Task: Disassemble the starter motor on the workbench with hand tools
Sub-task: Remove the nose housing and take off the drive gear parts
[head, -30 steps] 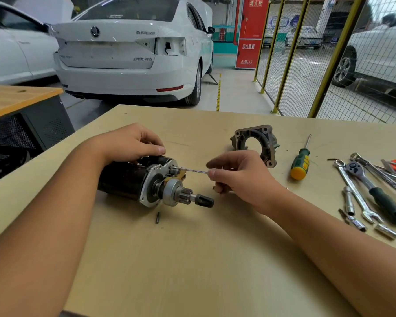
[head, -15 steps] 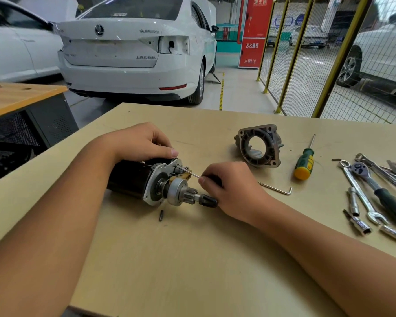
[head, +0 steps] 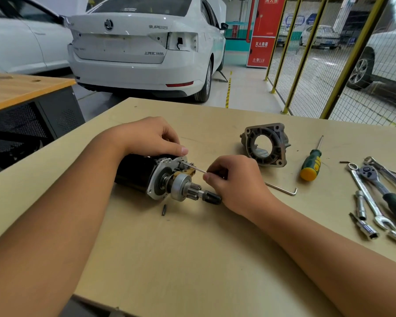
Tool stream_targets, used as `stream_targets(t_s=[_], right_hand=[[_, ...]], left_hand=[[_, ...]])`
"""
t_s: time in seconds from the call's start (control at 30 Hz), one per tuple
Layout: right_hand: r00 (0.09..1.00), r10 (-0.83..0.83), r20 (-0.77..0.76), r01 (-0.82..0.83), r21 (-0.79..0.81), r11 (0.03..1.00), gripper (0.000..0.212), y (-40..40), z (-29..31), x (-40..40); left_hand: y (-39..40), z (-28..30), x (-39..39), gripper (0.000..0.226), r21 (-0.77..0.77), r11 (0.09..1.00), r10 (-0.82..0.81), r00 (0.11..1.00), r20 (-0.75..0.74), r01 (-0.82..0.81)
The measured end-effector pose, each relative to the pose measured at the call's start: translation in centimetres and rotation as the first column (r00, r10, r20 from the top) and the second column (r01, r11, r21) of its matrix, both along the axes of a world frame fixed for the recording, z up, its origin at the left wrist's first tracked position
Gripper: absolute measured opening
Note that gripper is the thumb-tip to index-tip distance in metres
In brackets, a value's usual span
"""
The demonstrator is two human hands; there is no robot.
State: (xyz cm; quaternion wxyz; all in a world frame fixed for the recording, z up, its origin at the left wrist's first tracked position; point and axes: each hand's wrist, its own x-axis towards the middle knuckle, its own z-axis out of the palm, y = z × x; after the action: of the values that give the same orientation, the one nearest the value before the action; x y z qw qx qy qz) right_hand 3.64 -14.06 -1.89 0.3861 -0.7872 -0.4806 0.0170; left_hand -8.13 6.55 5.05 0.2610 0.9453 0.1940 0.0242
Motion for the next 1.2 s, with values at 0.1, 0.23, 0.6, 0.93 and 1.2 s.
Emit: stream_targets(t_s=[0.1, 0.23, 0.6, 0.93, 1.2], right_hand=[[0.997, -0.04, -0.058, 0.04, -0.007, 0.999, 0.012, 0.4, 0.0, 0.0], [0.996, -0.038, -0.076, 0.036, -0.017, 0.999, 0.019, 0.5, -0.1, -0.1], [0.995, 0.097, -0.039, -0.099, -0.068, 0.993, 0.026, 0.6, 0.2, -0.4], [0.997, 0.055, -0.046, -0.054, 0.024, 0.998, 0.015, 0.5, 0.2, -0.6], [1.0, -0.004, 0.013, 0.004, 0.013, 1.0, 0.009, 0.6, 0.4, -0.9]], left_hand=[[0.0, 0.2, 0.0, 0.021, 0.047, 0.999, -0.008, 0.999, -0.037, 0.009], [-0.6, 0.5, 0.2, 0.025, 0.076, 0.997, 0.012, 0.997, -0.072, -0.007], [-1.9, 0.5, 0.7, 0.013, 0.004, 0.999, -0.05, 0.999, -0.013, 0.05], [-2.7, 1.2, -0.1, 0.019, 0.018, 0.99, -0.138, 0.988, -0.063, 0.139], [-3.1, 1.3, -0.1, 0.018, 0.054, 0.993, -0.102, 0.991, -0.082, 0.107]])
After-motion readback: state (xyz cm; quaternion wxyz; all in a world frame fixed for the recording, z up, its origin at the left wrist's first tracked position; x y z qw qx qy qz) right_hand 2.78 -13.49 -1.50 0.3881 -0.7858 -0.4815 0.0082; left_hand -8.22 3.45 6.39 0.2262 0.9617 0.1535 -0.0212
